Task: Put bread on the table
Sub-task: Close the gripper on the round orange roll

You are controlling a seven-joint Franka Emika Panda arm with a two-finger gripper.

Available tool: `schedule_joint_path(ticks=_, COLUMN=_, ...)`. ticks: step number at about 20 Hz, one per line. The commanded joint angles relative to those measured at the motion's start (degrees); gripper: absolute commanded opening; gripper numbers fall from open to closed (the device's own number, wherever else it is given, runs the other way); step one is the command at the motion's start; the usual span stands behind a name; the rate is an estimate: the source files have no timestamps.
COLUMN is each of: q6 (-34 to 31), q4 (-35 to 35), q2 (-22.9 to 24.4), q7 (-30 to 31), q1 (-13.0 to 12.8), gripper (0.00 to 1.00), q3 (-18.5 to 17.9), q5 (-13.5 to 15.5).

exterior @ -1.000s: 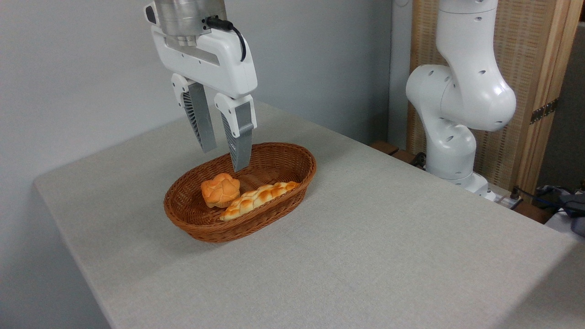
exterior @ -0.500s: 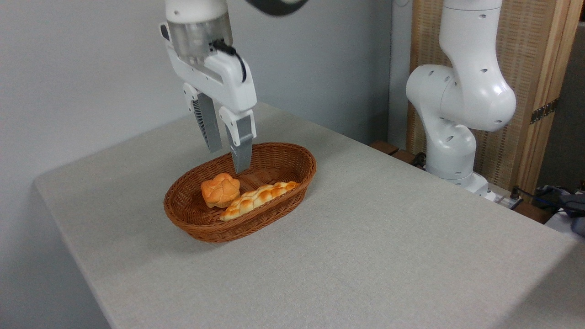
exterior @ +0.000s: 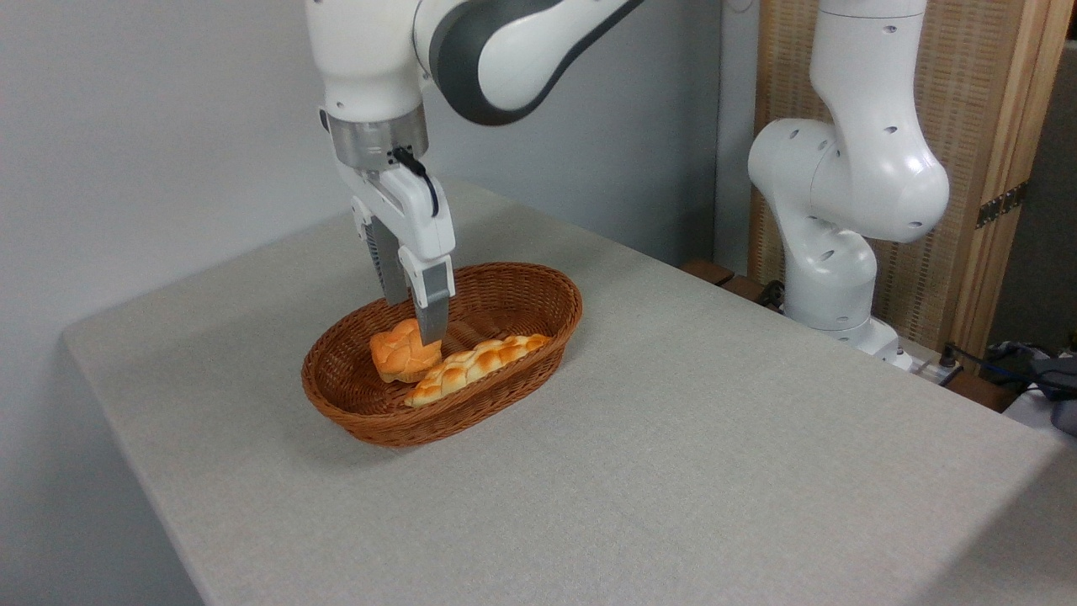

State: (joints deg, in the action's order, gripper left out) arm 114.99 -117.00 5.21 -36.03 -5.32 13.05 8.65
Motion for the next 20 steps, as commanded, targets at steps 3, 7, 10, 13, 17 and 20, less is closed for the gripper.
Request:
schedule_joint_path(ticks=3, q6=5.58, q4=-3.84, q2=0.68, q7=-0.97, q1=-1.44, gripper=1.0, q3=-0.39, q5=3.39)
schedule_joint_path(ticks=7, q6=7.26, q4=-4.46, q2=-0.46, q7=-0.97, q1=-2.41, gripper=1.0, q3=-0.39, q5=4.27)
schedule_joint_path(ticks=10, q6=10.32, q4=-6.04, q2=-0.91, q7=-0.97, q1=-2.76, gripper=1.0, q3=-0.3, q5=4.36)
schedule_joint_path(ticks=13, q6=11.57, q4=-6.84, q2=-1.08, q7=-1.06, q1=-3.2, gripper=1.0, q3=-0.39, q5=4.27)
schedule_joint_path(ticks=17, q6=11.74, q4=-7.28, q2=-1.34, q7=-1.41, q1=-3.2, gripper=1.0, q3=-0.3, q5=4.18)
schedule_joint_path(ticks=20, q6=11.74, q4=-7.28, q2=-1.61, q7=-1.5, q1=-3.2, gripper=0.9, q3=-0.3, q5=4.18)
